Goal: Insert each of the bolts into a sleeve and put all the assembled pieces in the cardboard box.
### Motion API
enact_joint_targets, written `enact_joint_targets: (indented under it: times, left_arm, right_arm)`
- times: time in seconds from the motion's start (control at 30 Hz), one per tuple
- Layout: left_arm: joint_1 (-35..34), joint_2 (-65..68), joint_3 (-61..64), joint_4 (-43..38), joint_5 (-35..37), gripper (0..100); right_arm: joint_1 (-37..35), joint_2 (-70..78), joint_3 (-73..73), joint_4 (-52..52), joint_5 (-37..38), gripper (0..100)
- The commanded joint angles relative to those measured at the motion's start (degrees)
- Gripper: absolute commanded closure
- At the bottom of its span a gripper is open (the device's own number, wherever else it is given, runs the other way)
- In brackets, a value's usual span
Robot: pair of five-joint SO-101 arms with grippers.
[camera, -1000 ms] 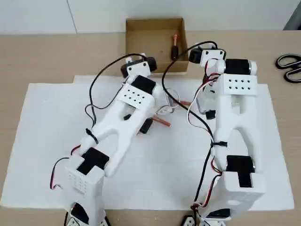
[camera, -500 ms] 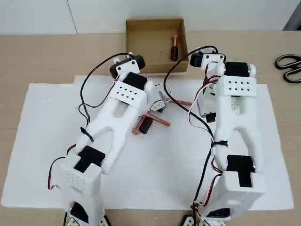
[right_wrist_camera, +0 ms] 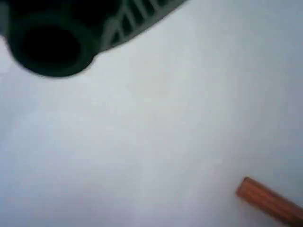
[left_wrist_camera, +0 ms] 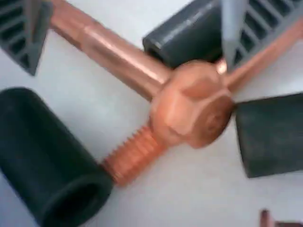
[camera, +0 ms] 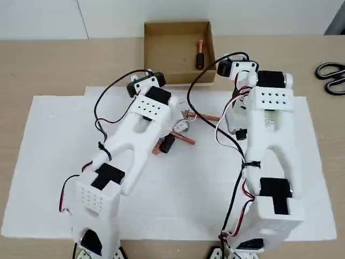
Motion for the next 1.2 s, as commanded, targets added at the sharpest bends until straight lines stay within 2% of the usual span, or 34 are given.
enact_joint_targets:
  times: [0.0, 0.33, 0.7, 1.17]
  left_arm:
    - [-0.2, -0.4, -1.5, 0.1, 0.4, 76]
    - [-0.4, -0.3, -1.5, -1.9, 0.4, 76]
    - [-0.4, -0.2, -1.2, -4.8, 0.3, 95]
    - [0.0, 7.3, -4.5, -4.6, 0.4, 95]
  right_arm:
    - [0.4, -3.6, -0.4, -0.6, 0.0, 99.5]
    - [0.4, -3.6, -0.4, -0.6, 0.0, 99.5]
    - [0.4, -3.6, -0.4, -0.6, 0.0, 99.5]
    - [0.4, -3.6, -0.4, -0.6, 0.0, 99.5]
